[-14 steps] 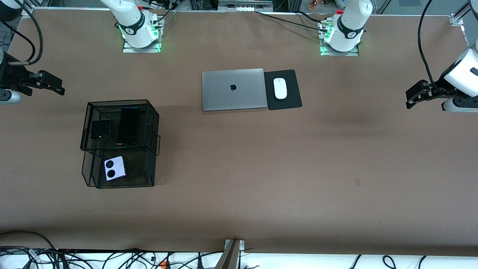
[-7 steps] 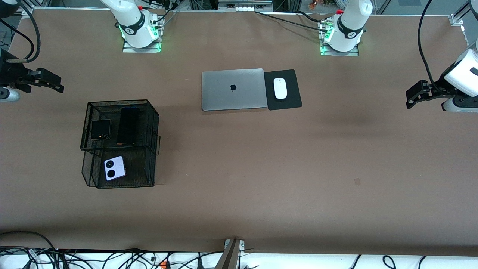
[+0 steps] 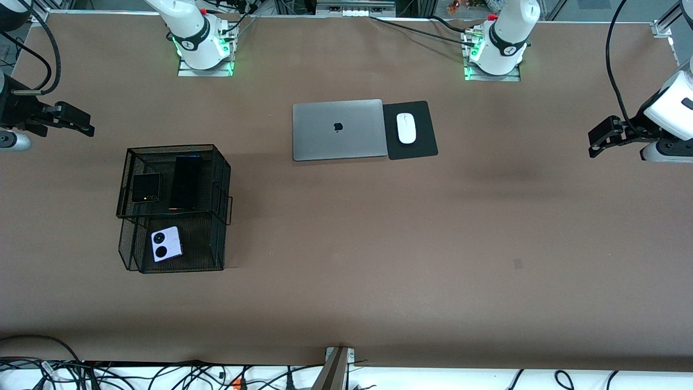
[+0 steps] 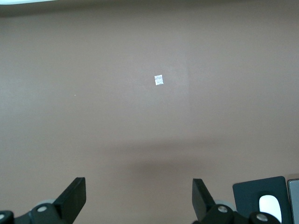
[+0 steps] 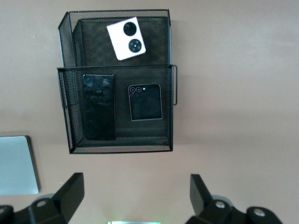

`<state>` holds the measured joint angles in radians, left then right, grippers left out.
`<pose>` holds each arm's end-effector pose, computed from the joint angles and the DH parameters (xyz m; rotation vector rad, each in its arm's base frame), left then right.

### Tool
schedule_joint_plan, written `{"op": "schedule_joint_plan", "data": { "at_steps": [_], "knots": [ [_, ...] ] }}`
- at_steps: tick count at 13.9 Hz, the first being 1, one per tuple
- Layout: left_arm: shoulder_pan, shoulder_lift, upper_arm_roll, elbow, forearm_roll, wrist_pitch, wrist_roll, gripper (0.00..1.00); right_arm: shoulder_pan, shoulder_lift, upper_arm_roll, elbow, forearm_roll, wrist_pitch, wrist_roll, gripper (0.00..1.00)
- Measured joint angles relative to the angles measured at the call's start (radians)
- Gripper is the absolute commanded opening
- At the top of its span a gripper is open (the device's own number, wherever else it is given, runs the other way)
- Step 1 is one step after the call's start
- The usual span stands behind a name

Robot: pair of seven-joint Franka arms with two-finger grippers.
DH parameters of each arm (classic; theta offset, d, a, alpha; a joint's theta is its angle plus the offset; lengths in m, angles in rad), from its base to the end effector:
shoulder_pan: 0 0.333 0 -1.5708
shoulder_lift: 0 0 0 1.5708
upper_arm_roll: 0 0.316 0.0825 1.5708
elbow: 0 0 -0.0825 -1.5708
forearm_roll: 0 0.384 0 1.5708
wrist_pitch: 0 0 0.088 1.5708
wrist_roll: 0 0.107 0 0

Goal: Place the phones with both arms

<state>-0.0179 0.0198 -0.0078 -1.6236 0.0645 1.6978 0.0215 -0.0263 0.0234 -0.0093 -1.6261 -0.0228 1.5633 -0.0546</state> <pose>0.5714 -0.0085 0.5999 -3.0754 0.0825 -0.0839 0.5572 -0.0222 0.5849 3.1194 0.0309 -0.1360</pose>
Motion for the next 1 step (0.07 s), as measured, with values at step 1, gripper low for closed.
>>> {"op": "schedule_joint_plan", "data": {
  "at_steps": [1],
  "knots": [
    [0.0, 0.0, 0.0, 0.0, 0.0, 0.0, 0.0, 1.0, 0.0, 0.0, 0.0, 0.0, 0.0, 0.0, 0.0, 1.0]
  ]
}}
